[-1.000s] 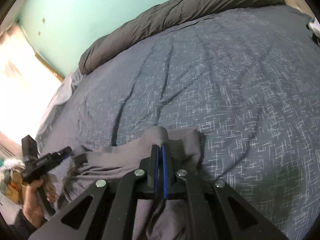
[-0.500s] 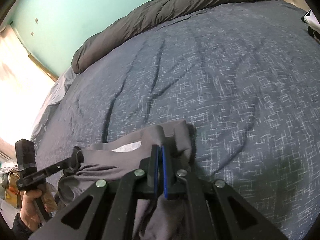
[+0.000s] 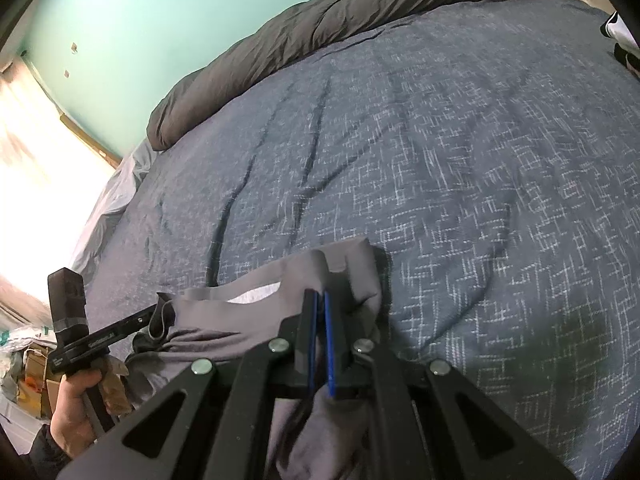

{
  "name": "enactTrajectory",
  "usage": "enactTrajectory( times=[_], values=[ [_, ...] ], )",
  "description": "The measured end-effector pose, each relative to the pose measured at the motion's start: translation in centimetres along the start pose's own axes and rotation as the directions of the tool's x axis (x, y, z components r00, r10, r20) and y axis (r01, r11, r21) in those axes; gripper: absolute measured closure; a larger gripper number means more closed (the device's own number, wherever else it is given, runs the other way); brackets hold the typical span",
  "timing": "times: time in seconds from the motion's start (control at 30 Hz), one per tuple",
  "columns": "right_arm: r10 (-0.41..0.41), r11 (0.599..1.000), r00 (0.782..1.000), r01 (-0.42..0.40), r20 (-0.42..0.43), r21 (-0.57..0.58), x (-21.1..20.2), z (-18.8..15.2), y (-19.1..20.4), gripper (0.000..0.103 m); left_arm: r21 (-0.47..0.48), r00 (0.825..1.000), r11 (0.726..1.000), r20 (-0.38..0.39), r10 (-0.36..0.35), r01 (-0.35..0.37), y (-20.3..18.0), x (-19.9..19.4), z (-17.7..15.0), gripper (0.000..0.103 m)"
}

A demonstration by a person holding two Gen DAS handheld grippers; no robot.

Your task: Fold clothes

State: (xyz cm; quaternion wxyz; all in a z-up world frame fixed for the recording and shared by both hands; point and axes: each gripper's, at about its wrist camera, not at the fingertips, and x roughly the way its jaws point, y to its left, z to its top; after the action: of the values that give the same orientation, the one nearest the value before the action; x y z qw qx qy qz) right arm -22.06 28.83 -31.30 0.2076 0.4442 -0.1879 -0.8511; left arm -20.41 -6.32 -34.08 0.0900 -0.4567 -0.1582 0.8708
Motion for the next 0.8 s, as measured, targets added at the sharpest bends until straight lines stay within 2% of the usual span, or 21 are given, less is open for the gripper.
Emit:
enactTrajectory(
  times=[0.13,0.23,0.33,0.43,0.53,0.63,0.7,0.77,0.8],
  values=[
    [0.001,1.0,0.999,-0.001,0.034,-0.001,-0.6,0.3,0.2,0.1,-0.005,0.997,1.0,0.073,0.004,-0.004,0.0,-1.9,0.7,0.101],
    [0.01,1.0,0.999,-0.01,0.053,-0.003,-0.9,0.5,0.3,0.1,-0.049,0.987,0.998,0.159,0.035,-0.027,1.5,-4.3,1.2,0.101],
    [0.022,1.0,0.999,-0.021,0.047,-0.022,-0.6,0.4,0.9,0.1,-0.112,0.978,0.992,0.194,0.073,-0.051,3.3,-5.0,1.3,0.101],
    [0.044,0.998,0.999,-0.043,0.025,-0.041,-0.1,0.2,1.5,0.1,-0.166,0.983,0.985,0.169,0.07,-0.042,4.7,-4.4,1.0,0.101],
    [0.135,0.986,0.989,-0.14,-0.057,-0.088,1.2,0.2,2.9,0.099,-0.167,0.987,0.984,0.139,0.079,-0.055,4.9,-3.6,0.7,0.101],
    [0.13,0.979,0.987,-0.143,-0.094,-0.145,2.0,-0.3,4.5,0.096,-0.167,0.989,0.985,0.125,0.076,-0.055,5.0,-3.4,0.8,0.101],
    [0.149,0.977,0.983,-0.163,-0.111,-0.138,2.3,-0.2,4.7,0.096,-0.169,0.989,0.984,0.123,0.077,-0.056,5.1,-3.4,0.5,0.101],
    [0.145,0.979,0.983,-0.159,-0.11,-0.126,2.2,-0.1,4.4,0.092,-0.176,0.99,0.983,0.12,0.081,-0.059,4.9,-3.2,0.6,0.1],
    [0.144,0.981,0.984,-0.155,-0.102,-0.113,2.1,0.0,4.1,0.084,-0.181,0.99,0.982,0.117,0.08,-0.058,5.1,-3.2,0.5,0.1]
  ],
)
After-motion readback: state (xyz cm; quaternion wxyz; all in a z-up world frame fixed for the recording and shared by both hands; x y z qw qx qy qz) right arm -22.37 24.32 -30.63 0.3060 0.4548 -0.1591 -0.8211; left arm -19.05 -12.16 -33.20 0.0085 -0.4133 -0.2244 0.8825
